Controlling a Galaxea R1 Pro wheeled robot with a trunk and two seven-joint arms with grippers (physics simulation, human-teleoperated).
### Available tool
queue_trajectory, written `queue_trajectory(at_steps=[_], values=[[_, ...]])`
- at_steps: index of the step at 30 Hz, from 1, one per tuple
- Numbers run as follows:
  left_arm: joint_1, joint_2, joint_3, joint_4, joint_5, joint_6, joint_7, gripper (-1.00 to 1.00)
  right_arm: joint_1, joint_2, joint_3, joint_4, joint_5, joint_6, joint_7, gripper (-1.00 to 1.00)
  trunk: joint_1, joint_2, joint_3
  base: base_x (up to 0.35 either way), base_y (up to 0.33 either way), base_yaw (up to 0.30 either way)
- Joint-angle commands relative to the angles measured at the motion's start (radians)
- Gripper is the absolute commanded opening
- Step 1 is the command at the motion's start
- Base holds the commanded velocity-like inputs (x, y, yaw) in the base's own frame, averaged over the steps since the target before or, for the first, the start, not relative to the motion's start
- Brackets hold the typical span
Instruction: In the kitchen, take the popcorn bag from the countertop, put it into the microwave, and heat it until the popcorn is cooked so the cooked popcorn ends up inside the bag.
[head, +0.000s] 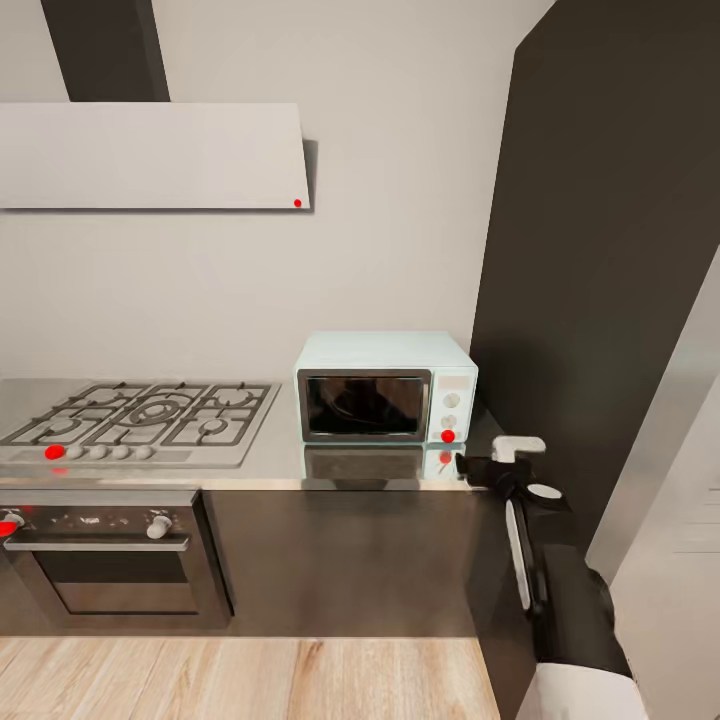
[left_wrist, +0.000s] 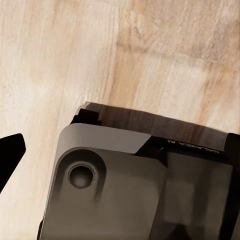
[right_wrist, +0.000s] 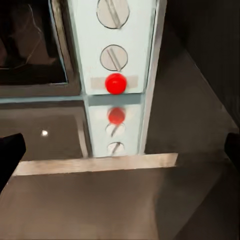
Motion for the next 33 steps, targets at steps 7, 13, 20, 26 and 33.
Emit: queue_trajectory(at_steps=[7, 13, 20, 26, 33], values=[[-0.001, 0.000, -0.008, 0.000, 0.010, 0.002, -0.001, 1.00, -0.044, 0.008, -0.007, 0.075, -0.102, -0.192, -0.151, 1.00, 0.000, -0.001, -0.001, 0.000, 0.000, 0.000], [-0.001, 0.000, -0.008, 0.000, 0.010, 0.001, -0.001, 1.00, -0.036, 0.008, 0.002, 0.284, -0.083, -0.354, -0.157, 1.00, 0.000, -0.001, -0.001, 0.000, 0.000, 0.000], [-0.001, 0.000, -0.008, 0.000, 0.010, 0.001, -0.001, 1.00, -0.035, 0.008, 0.005, 0.290, -0.003, -0.354, -0.140, 1.00, 0.000, -0.001, -0.001, 0.000, 0.000, 0.000], [-0.001, 0.001, -0.008, 0.000, 0.010, 0.002, -0.001, 1.00, -0.036, 0.008, 0.003, 0.294, 0.010, -0.355, -0.140, 1.00, 0.000, -0.001, -0.001, 0.164, 0.000, 0.000], [-0.001, 0.001, -0.008, 0.000, 0.010, 0.002, -0.001, 1.00, -0.036, 0.008, 0.001, 0.319, 0.004, -0.357, -0.142, 1.00, 0.000, -0.001, -0.001, 0.245, 0.000, 0.000]])
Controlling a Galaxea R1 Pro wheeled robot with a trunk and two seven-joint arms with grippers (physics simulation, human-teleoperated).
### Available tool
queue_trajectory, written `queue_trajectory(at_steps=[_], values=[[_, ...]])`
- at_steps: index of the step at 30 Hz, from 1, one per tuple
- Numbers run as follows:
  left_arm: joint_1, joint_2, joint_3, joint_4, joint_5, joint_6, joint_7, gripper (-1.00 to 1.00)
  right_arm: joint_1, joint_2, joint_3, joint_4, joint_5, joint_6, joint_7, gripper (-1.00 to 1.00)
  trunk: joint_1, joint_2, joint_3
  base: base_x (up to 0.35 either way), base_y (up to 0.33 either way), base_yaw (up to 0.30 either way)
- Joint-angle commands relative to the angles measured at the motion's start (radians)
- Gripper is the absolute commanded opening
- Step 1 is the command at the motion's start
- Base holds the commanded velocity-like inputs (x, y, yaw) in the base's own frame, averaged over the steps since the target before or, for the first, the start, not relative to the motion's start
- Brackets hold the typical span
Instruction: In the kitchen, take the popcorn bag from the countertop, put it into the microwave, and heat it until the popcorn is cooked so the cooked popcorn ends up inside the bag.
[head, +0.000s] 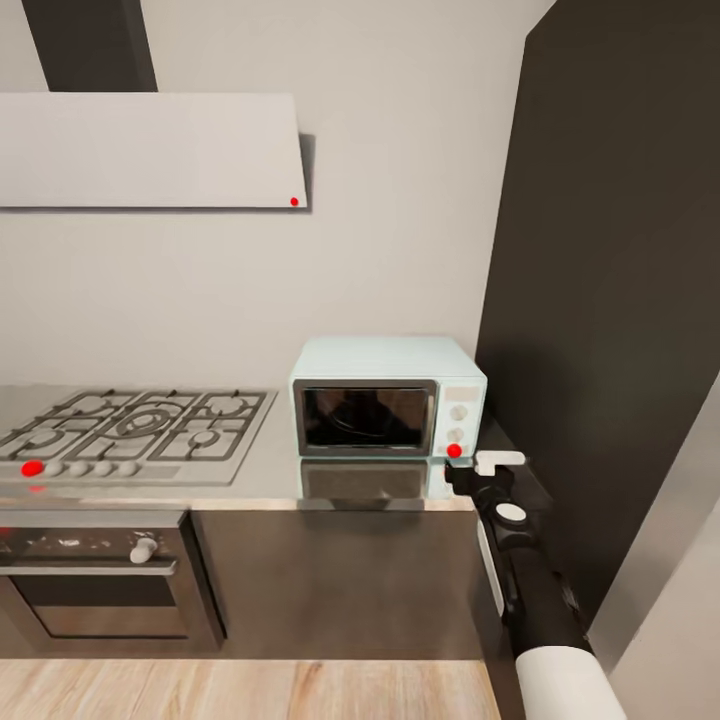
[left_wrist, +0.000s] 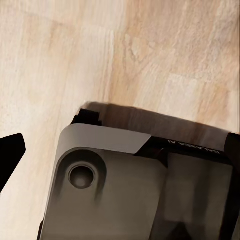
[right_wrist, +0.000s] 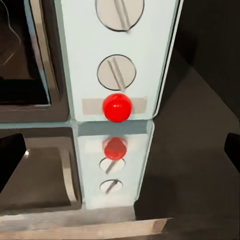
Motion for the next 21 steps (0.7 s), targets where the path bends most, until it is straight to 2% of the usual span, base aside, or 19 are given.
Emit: queue_trajectory(at_steps=[1, 14, 21], values=[[-0.001, 0.000, -0.008, 0.000, 0.010, 0.002, -0.001, 1.00, -0.001, 0.001, -0.002, 0.001, 0.007, 0.005, 0.000, 1.00, 0.000, -0.001, -0.001, 0.207, 0.000, 0.000], [-0.001, 0.000, -0.008, 0.000, 0.010, 0.002, -0.001, 1.00, -0.001, 0.001, -0.007, 0.044, 0.005, 0.004, 0.001, 1.00, 0.000, -0.001, -0.001, 0.191, 0.000, 0.000], [-0.001, 0.002, -0.008, 0.000, 0.010, 0.002, -0.001, 1.00, -0.001, 0.001, -0.012, 0.070, 0.003, 0.006, 0.000, 1.00, 0.000, -0.001, -0.001, 0.037, 0.000, 0.000]])
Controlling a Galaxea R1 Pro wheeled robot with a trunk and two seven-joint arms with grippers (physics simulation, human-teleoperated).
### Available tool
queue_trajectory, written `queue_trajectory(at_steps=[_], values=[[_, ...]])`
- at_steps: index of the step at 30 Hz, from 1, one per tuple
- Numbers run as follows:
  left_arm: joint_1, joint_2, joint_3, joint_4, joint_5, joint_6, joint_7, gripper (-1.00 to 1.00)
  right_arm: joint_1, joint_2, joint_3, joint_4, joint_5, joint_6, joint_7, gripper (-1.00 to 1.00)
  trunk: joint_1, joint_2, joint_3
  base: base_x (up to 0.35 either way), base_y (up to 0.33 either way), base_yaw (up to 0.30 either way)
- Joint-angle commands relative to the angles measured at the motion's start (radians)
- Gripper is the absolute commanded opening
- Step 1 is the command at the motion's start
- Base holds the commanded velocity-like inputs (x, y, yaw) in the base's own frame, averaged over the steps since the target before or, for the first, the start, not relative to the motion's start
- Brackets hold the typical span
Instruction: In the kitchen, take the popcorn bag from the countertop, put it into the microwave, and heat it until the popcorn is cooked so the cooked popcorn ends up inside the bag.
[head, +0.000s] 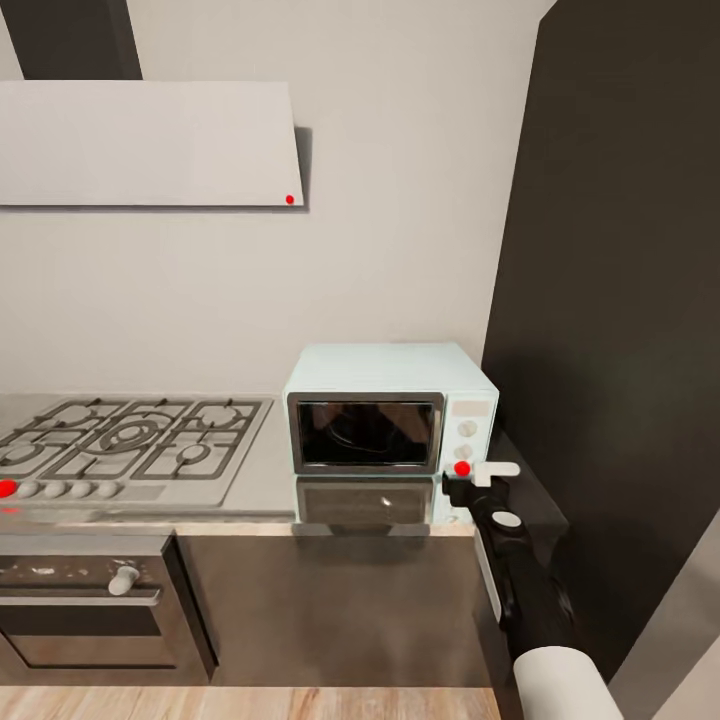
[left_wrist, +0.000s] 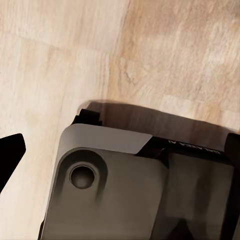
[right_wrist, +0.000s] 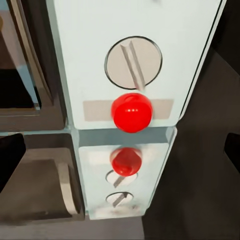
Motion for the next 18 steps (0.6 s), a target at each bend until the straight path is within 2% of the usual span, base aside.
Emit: queue_trajectory(at_steps=[1, 9, 10, 12, 14, 18], values=[[-0.001, -0.001, -0.008, 0.000, 0.010, 0.002, -0.001, 1.00, -0.001, 0.001, -0.001, 0.002, 0.007, 0.006, 0.000, 1.00, 0.000, -0.001, -0.001, 0.001, 0.000, 0.000], [-0.001, 0.001, -0.008, 0.000, 0.010, 0.002, -0.001, 1.00, -0.001, -0.001, -0.003, 0.005, 0.008, 0.012, 0.003, 1.00, 0.000, -0.001, -0.001, 0.000, 0.000, 0.000], [-0.001, 0.001, -0.008, 0.000, 0.010, 0.002, -0.001, 1.00, -0.001, -0.007, -0.003, 0.005, 0.008, 0.014, 0.003, 1.00, 0.000, -0.001, -0.001, 0.000, 0.000, 0.000], [-0.001, 0.000, -0.008, 0.000, 0.010, 0.002, -0.001, 1.00, -0.001, -0.040, -0.003, 0.006, 0.006, 0.017, 0.029, 1.00, 0.000, -0.001, -0.001, 0.000, 0.000, 0.000], [-0.001, -0.001, -0.008, 0.000, 0.010, 0.003, -0.001, 1.00, -0.001, -0.062, -0.003, 0.006, 0.006, 0.020, 0.097, 1.00, 0.000, -0.001, -0.001, 0.000, 0.000, 0.000], [-0.001, 0.000, -0.008, 0.000, 0.010, 0.002, -0.001, 1.00, -0.001, -0.071, -0.003, 0.006, 0.008, 0.023, 0.130, 1.00, 0.000, -0.001, -0.001, 0.000, 0.000, 0.000]])
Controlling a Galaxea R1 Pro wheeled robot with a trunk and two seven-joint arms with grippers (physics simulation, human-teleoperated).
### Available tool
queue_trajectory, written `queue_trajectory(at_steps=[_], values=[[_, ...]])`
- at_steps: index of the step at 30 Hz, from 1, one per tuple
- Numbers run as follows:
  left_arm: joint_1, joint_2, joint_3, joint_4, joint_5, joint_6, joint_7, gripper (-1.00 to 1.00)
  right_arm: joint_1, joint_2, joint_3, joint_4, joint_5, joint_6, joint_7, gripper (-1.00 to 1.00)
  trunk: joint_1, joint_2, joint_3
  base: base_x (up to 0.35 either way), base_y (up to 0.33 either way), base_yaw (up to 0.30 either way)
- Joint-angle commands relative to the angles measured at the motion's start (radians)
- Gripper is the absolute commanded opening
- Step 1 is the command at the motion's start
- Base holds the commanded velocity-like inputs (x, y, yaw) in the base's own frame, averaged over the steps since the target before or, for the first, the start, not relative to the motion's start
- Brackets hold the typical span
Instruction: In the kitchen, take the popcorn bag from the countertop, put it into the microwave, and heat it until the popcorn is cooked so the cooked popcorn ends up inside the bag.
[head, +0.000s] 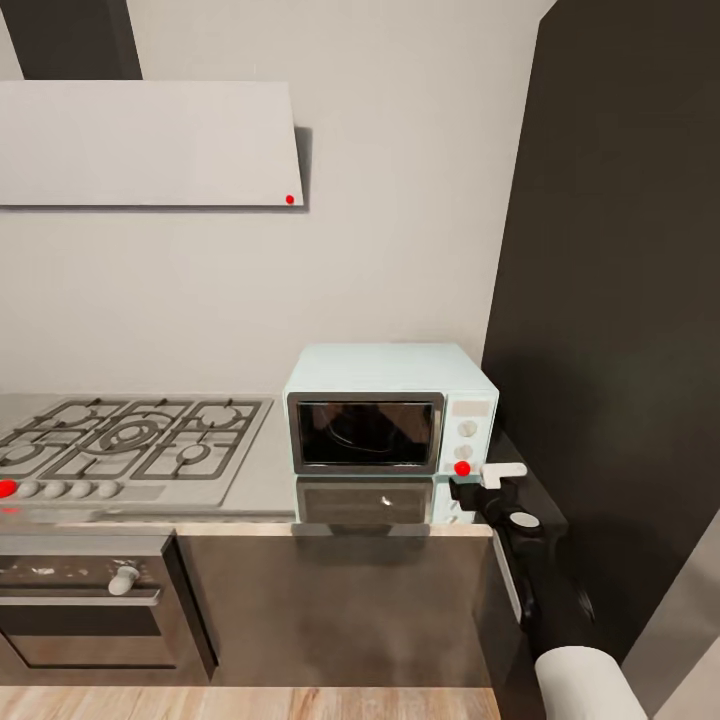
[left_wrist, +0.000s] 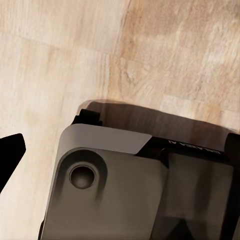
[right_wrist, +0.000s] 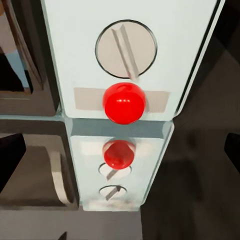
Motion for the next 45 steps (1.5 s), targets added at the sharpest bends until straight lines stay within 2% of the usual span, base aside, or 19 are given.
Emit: queue_trajectory(at_steps=[1, 4, 5, 9, 11, 20, 26, 38, 41, 45], values=[[-0.001, 0.000, -0.008, 0.000, 0.010, 0.003, -0.001, 1.00, -0.001, 0.001, -0.004, -0.002, 0.011, 0.004, 0.011, 1.00, 0.000, -0.001, -0.001, 0.000, 0.000, 0.000], [-0.001, 0.001, -0.008, 0.000, 0.010, 0.003, -0.001, 1.00, -0.001, 0.001, -0.005, -0.002, 0.011, 0.005, 0.010, 1.00, 0.000, -0.001, -0.001, 0.000, 0.000, 0.000], [-0.001, 0.001, -0.008, 0.000, 0.010, 0.002, -0.001, 1.00, -0.001, 0.001, -0.010, -0.001, 0.011, 0.005, 0.010, -1.00, 0.000, -0.001, -0.001, 0.000, 0.000, 0.000], [-0.001, 0.001, -0.008, 0.000, 0.010, 0.002, -0.001, 1.00, -0.001, 0.001, -0.088, -0.003, 0.014, 0.005, 0.012, -1.00, 0.000, -0.001, -0.001, 0.000, 0.000, 0.000], [-0.001, 0.001, -0.008, 0.000, 0.010, 0.003, -0.001, 1.00, -0.001, 0.001, -0.099, -0.006, 0.016, 0.005, 0.012, -1.00, 0.000, -0.001, -0.001, 0.000, 0.000, 0.000], [-0.001, -0.002, -0.008, 0.000, 0.010, 0.002, -0.001, 1.00, -0.001, 0.018, -0.096, -0.015, 0.023, 0.002, 0.012, -1.00, 0.000, -0.001, -0.001, 0.000, 0.000, 0.000], [-0.001, -0.002, -0.008, 0.000, 0.010, 0.002, -0.001, 1.00, -0.001, 0.019, -0.096, -0.014, 0.014, 0.000, 0.014, -1.00, 0.000, -0.001, -0.001, 0.009, 0.000, 0.000], [-0.001, -0.002, -0.008, 0.000, 0.010, 0.002, -0.001, 1.00, -0.001, 0.020, -0.096, 0.000, 0.010, -0.001, 0.014, -1.00, 0.000, -0.001, -0.001, 0.232, 0.000, 0.000], [-0.001, -0.002, -0.008, 0.000, 0.010, 0.002, -0.001, 1.00, -0.001, 0.019, -0.096, 0.052, 0.015, -0.010, 0.012, -1.00, 0.000, -0.001, -0.001, 0.167, 0.000, 0.000], [-0.001, -0.002, -0.008, 0.000, 0.010, 0.002, -0.001, 1.00, -0.001, 0.018, -0.096, 0.067, 0.015, -0.011, 0.011, -1.00, 0.000, -0.001, -0.001, 0.103, 0.000, 0.000]])
